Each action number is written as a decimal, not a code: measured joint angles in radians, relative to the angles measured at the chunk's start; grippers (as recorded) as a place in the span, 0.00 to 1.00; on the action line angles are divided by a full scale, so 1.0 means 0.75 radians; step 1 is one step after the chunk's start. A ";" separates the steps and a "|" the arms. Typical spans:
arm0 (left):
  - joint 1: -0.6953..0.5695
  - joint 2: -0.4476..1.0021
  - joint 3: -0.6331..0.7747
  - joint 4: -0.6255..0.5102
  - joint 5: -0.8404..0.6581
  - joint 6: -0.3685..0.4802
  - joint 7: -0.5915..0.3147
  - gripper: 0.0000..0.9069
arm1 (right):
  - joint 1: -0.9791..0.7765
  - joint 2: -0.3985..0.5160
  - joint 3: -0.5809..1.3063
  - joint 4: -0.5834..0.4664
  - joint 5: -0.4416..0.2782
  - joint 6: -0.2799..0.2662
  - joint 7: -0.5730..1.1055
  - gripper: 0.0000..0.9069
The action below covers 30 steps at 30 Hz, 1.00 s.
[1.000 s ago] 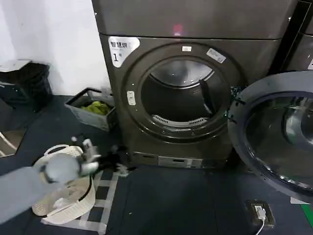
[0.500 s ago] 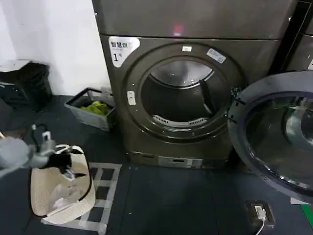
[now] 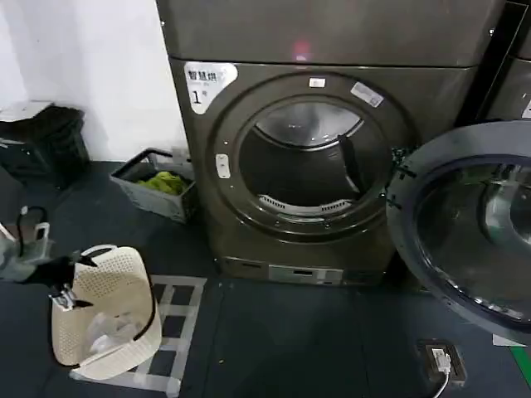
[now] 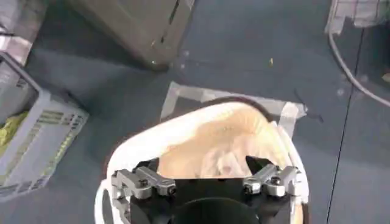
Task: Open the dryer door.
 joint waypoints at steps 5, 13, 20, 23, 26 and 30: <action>0.002 0.016 0.001 0.002 0.036 0.001 0.002 1.00 | -0.001 0.010 -0.001 0.005 0.002 0.000 0.002 1.00; 0.012 0.033 0.002 0.013 0.104 -0.013 0.018 1.00 | -0.006 0.009 0.003 0.007 0.003 0.001 0.003 1.00; 0.021 0.050 0.000 0.030 0.215 -0.045 0.034 1.00 | -0.004 0.005 0.002 0.003 0.003 0.002 0.003 1.00; 0.023 0.052 -0.001 0.034 0.227 -0.040 0.020 1.00 | -0.003 0.004 0.000 0.003 0.003 0.003 0.002 1.00; 0.025 0.055 -0.001 0.036 0.238 -0.038 0.020 1.00 | -0.004 0.004 0.003 0.001 0.003 0.007 0.001 1.00; 0.028 0.056 -0.002 0.043 0.247 -0.049 0.023 1.00 | -0.008 0.004 0.013 0.005 0.001 0.007 -0.002 1.00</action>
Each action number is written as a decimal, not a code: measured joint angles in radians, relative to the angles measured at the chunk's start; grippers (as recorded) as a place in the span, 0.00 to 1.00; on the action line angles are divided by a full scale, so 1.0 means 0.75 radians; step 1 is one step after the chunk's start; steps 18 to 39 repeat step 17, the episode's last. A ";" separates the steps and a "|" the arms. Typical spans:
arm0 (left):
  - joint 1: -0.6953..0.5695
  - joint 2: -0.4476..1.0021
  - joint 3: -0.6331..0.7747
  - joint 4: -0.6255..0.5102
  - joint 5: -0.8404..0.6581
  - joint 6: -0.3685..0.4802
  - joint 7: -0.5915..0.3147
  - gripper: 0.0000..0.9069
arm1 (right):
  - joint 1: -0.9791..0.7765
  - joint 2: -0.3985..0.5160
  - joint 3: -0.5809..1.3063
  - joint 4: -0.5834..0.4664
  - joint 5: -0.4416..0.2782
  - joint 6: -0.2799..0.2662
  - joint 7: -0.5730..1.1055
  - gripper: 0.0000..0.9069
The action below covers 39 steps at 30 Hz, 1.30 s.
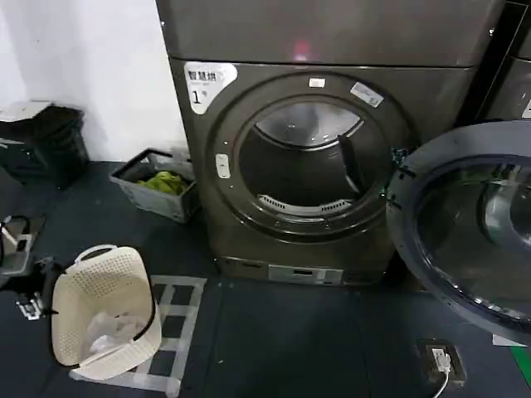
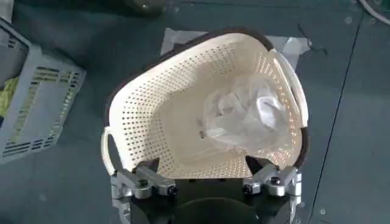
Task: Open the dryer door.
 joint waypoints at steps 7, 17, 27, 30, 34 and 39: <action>-0.001 0.000 -0.003 0.004 0.025 -0.042 0.007 1.00 | 0.005 0.011 -0.007 0.008 -0.008 0.001 0.000 1.00; 0.002 -0.001 -0.003 0.000 0.029 -0.046 0.002 1.00 | 0.006 0.014 -0.006 0.013 -0.011 0.002 0.000 1.00; 0.002 -0.001 -0.003 0.000 0.029 -0.046 0.002 1.00 | 0.006 0.014 -0.006 0.013 -0.011 0.002 0.000 1.00; 0.002 -0.001 -0.003 0.000 0.029 -0.046 0.002 1.00 | 0.006 0.014 -0.006 0.013 -0.011 0.002 0.000 1.00; 0.002 -0.001 -0.003 0.000 0.029 -0.046 0.002 1.00 | 0.006 0.014 -0.006 0.013 -0.011 0.002 0.000 1.00; 0.002 -0.001 -0.003 0.000 0.029 -0.046 0.002 1.00 | 0.006 0.014 -0.006 0.013 -0.011 0.002 0.000 1.00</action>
